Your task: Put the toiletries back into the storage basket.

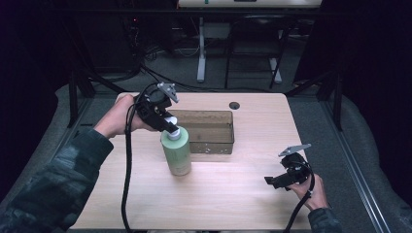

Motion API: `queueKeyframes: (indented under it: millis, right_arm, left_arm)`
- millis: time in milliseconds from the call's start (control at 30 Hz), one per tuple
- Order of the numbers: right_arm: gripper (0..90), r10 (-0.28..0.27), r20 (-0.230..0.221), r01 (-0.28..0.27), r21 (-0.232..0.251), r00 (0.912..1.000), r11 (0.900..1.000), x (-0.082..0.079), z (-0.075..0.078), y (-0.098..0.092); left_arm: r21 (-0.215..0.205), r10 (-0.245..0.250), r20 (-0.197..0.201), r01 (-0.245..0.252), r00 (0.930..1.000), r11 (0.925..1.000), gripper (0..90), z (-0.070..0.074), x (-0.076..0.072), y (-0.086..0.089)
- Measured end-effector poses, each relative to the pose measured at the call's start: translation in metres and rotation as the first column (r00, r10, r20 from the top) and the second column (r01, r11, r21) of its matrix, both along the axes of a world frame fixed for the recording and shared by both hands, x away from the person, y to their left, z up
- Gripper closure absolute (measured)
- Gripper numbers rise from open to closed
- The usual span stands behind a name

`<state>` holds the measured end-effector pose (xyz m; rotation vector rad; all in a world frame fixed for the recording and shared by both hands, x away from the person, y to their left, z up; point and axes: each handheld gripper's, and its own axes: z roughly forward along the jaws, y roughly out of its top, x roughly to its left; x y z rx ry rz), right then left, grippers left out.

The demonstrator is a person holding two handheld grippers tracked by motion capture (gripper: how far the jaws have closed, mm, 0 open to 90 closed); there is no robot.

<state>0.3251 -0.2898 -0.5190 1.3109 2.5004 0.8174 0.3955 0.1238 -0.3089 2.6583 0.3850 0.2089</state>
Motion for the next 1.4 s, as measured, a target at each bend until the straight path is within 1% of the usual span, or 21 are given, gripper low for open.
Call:
queueKeyframes:
  millis: [400, 633, 667, 733, 767, 800, 833, 867, 1033, 1167, 1267, 1400]
  right_arm:
    - [0.1, -0.009, 0.003, 0.009, -0.004, 1.0000, 1.000, 0.000, 0.000, -0.001]
    - [0.1, -0.011, -0.001, 0.011, -0.001, 0.9999, 1.000, 0.000, 0.000, -0.001]
    - [0.1, -0.008, 0.000, 0.008, -0.009, 1.0000, 1.000, 0.000, -0.001, -0.002]
    - [0.1, -0.012, -0.001, 0.011, -0.010, 0.9999, 1.000, 0.000, -0.001, -0.002]
    - [0.0, -0.011, -0.001, 0.011, -0.011, 0.9999, 1.000, 0.000, -0.001, -0.002]
    - [0.1, -0.011, -0.001, 0.011, -0.013, 0.9999, 1.000, 0.000, -0.001, -0.002]
    - [0.1, -0.010, -0.001, 0.010, -0.013, 1.0000, 1.000, 0.000, -0.002, -0.002]
    - [0.1, -0.011, -0.002, 0.011, -0.012, 0.9999, 1.000, 0.000, -0.002, -0.002]
    - [0.1, -0.015, -0.007, 0.014, -0.012, 0.9999, 1.000, 0.000, -0.004, -0.003]
    - [0.0, -0.017, -0.007, 0.017, -0.014, 0.9998, 1.000, 0.001, -0.005, -0.003]
    - [0.0, -0.011, -0.004, 0.011, -0.017, 0.9999, 1.000, 0.001, -0.004, -0.004]
    - [0.0, -0.018, -0.003, 0.018, -0.013, 0.9998, 1.000, 0.001, -0.004, -0.004]
  left_arm:
    - [0.005, 0.020, 0.000, -0.020, 0.9998, 0.9998, 62.5, 0.010, 0.001, 0.004]
    - [0.008, 0.026, 0.009, -0.026, 0.9996, 0.9996, 62.4, 0.017, 0.001, 0.006]
    - [0.006, 0.028, 0.008, -0.028, 0.9996, 0.9996, 62.5, 0.018, 0.001, 0.006]
    - [0.014, 0.024, 0.010, -0.024, 0.9997, 0.9996, 62.4, 0.019, 0.001, 0.007]
    - [0.014, 0.031, 0.009, -0.031, 0.9995, 0.9994, 62.4, 0.020, 0.001, 0.007]
    - [0.015, 0.029, 0.007, -0.029, 0.9996, 0.9995, 62.4, 0.021, 0.001, 0.007]
    - [0.023, 0.021, 0.014, -0.021, 0.9997, 0.9995, 62.4, 0.022, 0.001, 0.007]
    - [0.021, 0.028, 0.011, -0.028, 0.9996, 0.9994, 62.4, 0.023, 0.000, 0.007]
    - [0.023, 0.025, 0.018, -0.026, 0.9995, 0.9994, 62.4, 0.029, -0.001, 0.008]
    - [0.022, 0.037, 0.016, -0.037, 0.9992, 0.9991, 62.4, 0.033, 0.000, 0.009]
    - [0.030, 0.034, 0.021, -0.035, 0.9992, 0.9989, 62.4, 0.037, 0.000, 0.010]
    - [0.028, 0.039, 0.029, -0.040, 0.9988, 0.9988, 62.5, 0.043, 0.001, 0.010]
